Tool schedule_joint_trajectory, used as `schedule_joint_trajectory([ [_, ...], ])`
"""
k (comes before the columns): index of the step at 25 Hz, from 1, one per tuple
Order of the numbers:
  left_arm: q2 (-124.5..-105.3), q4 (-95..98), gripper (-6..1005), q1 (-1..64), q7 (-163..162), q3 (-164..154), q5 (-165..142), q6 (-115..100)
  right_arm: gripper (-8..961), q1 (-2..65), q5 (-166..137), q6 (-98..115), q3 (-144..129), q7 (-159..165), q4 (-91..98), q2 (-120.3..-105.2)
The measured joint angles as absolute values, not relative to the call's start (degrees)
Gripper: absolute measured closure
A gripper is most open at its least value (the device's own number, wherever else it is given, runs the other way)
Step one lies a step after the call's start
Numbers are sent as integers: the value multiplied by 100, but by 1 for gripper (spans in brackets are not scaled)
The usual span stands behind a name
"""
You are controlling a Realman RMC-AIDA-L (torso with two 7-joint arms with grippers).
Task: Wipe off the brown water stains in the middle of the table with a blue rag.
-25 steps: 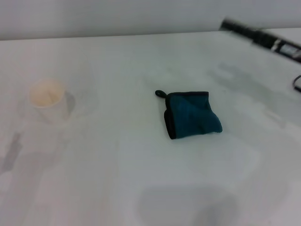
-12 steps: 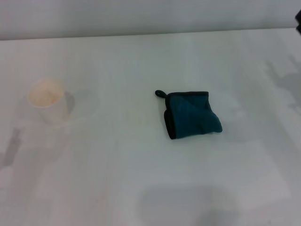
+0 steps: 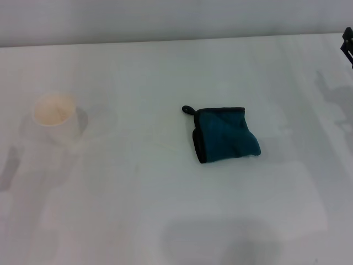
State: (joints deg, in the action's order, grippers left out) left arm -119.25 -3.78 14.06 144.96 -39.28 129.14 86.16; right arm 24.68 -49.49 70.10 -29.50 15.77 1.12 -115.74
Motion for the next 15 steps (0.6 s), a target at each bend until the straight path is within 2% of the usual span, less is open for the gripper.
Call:
schedule_joint_trajectory([
  [15, -11918, -325, 111, 1534, 14449, -3929, 13255, 8346, 138, 2540, -4939, 6848, -2944, 1579, 103, -11575],
])
